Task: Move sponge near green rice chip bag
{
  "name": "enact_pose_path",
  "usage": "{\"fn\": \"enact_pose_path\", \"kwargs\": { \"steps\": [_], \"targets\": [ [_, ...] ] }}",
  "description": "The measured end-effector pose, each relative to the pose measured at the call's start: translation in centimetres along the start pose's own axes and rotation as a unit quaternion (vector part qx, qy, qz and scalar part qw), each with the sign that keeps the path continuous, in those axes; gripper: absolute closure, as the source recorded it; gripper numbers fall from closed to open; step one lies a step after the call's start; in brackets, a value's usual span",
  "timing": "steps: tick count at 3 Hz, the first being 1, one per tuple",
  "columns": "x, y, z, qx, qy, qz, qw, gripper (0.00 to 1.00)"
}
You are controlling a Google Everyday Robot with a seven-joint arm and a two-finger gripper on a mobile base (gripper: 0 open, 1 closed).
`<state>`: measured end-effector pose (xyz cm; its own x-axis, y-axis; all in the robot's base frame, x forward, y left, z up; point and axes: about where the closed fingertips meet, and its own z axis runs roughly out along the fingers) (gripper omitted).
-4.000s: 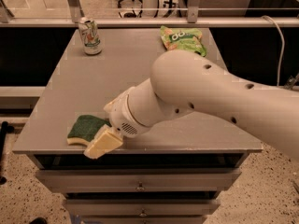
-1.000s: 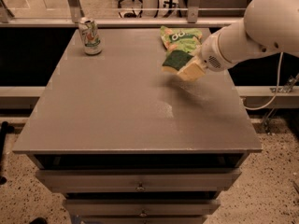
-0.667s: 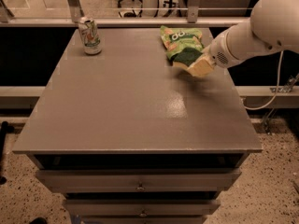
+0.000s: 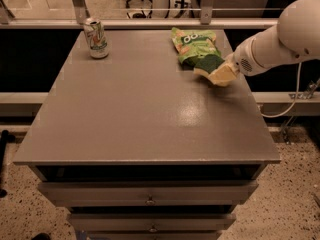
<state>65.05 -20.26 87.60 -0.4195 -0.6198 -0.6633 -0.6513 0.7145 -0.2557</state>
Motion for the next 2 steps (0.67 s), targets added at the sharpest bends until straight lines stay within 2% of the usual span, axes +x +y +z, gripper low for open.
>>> {"fn": "enact_pose_path", "kwargs": {
  "steps": [1,2],
  "targets": [
    [0.65,0.27,0.43,-0.006,-0.001,0.007,1.0000,0.04],
    [0.97,1.19,1.15,-0.020,-0.003,0.010,0.9997,0.00]
  ]
}}
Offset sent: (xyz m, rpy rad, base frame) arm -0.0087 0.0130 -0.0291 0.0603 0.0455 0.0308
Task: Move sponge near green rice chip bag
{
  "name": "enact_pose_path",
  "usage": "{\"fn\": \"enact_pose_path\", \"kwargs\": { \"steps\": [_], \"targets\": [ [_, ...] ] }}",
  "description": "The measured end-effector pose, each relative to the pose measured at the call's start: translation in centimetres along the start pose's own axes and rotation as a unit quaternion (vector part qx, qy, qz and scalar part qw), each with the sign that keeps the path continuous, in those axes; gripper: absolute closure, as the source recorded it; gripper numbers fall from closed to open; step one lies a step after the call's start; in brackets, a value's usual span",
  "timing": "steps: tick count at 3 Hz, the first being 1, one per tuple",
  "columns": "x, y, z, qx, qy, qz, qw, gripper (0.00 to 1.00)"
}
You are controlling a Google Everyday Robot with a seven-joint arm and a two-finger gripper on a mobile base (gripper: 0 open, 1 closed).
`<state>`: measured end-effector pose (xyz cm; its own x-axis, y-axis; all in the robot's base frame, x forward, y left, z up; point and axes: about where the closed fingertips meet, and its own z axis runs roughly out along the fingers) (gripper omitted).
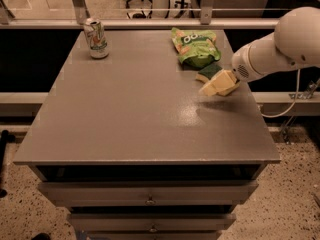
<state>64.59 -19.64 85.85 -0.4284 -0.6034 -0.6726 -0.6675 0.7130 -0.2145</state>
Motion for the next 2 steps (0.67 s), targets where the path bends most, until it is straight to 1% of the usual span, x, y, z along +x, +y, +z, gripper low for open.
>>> {"fn": "enact_pose_path", "kwargs": {
  "steps": [1,2],
  "targets": [
    [0.4,0.9,-0.6,-0.009,-0.012,-0.001,0.9999,0.00],
    [0.4,1.6,-3.3,-0.014,-0.046,-0.005,0.9988,0.00]
  ]
}}
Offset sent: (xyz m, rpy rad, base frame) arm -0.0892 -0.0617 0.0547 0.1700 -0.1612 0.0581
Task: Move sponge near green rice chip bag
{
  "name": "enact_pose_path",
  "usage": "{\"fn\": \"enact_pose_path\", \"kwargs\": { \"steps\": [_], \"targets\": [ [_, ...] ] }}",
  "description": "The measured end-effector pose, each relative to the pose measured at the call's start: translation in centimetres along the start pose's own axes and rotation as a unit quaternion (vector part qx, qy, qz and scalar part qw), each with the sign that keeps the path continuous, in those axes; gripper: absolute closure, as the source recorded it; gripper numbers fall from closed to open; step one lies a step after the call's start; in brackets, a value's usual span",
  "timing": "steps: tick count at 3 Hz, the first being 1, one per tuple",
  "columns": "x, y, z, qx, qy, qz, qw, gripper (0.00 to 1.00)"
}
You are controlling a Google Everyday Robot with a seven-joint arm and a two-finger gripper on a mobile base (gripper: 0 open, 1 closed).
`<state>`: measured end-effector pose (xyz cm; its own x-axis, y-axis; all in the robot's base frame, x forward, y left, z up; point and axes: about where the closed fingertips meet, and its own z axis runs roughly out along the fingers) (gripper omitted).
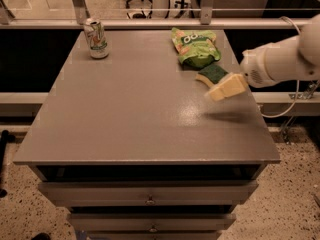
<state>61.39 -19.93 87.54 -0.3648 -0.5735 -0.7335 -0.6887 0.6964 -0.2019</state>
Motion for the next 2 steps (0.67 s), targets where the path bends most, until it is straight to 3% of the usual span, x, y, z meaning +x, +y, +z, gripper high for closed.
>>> {"fn": "enact_pose_path", "kwargs": {
  "steps": [1,2],
  "targets": [
    [1.6,-0.5,-7.2,0.010,-0.071,0.006,0.9974,0.00],
    [3.5,-1.4,-9.8,0.032,-0.077,0.013,0.9964,0.00]
  ]
}}
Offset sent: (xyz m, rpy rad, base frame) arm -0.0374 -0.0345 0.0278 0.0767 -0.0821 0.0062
